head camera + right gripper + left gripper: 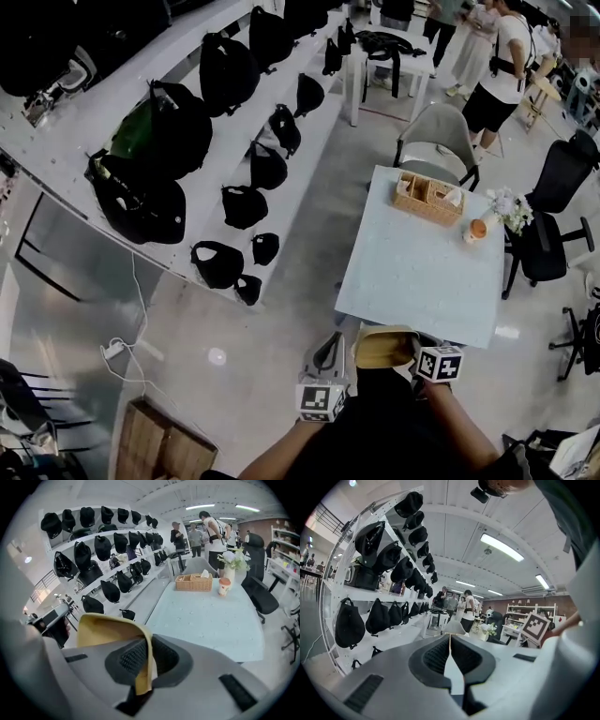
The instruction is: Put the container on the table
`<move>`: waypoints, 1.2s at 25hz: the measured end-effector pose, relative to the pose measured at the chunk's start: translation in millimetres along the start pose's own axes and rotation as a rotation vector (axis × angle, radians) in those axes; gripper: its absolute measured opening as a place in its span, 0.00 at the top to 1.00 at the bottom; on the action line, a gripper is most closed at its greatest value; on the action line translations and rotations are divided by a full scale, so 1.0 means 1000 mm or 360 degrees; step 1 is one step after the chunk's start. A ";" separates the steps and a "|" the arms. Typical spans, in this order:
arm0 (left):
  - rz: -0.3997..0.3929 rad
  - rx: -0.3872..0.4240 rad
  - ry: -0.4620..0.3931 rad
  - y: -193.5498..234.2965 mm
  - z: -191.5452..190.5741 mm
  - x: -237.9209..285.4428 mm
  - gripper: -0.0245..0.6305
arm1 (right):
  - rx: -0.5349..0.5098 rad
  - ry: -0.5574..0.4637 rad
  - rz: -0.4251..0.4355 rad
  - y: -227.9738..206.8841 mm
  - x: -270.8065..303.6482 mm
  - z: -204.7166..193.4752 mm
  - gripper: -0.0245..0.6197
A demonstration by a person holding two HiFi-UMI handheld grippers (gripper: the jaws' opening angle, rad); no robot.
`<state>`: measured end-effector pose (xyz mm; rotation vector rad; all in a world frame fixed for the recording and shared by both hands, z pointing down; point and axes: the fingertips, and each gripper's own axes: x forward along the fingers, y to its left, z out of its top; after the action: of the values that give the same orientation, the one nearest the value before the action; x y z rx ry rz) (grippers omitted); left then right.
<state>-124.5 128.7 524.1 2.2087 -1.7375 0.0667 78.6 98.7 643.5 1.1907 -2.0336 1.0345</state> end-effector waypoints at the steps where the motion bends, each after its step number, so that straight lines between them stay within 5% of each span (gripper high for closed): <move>1: 0.0004 0.0010 0.0011 0.001 0.000 0.006 0.94 | 0.0009 0.0001 0.0005 -0.004 0.004 0.003 0.94; 17: 0.0033 0.0094 0.0165 0.024 0.026 0.199 0.94 | 0.0076 0.0014 -0.0008 -0.116 0.101 0.136 0.94; 30: 0.0042 0.0138 0.0272 0.026 0.030 0.299 0.94 | 0.0316 0.0081 -0.0010 -0.176 0.164 0.187 0.94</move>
<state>-78.2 -165.2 572.8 2.1697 -1.6991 0.3332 145.9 -186.4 727.1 1.2554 -1.9219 1.2747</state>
